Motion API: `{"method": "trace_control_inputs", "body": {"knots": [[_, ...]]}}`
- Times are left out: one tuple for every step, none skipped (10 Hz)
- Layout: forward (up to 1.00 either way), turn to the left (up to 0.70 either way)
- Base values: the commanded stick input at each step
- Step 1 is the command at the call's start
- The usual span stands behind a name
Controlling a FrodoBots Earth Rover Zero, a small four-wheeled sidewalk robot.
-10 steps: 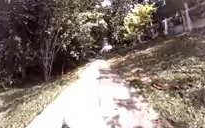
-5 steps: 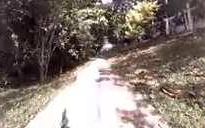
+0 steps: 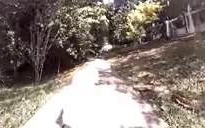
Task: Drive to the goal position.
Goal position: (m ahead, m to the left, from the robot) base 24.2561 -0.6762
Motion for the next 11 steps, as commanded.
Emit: {"method": "trace_control_inputs", "body": {"knots": [[0.7, 0.0], [0.7, 0.0], [0.7, 0.0], [0.7, 0.0], [0.7, 0.0], [0.7, 0.0], [0.7, 0.0], [0.7, 0.0], [0.7, 0.0], [0.7, 0.0], [0.7, 0.0]]}}
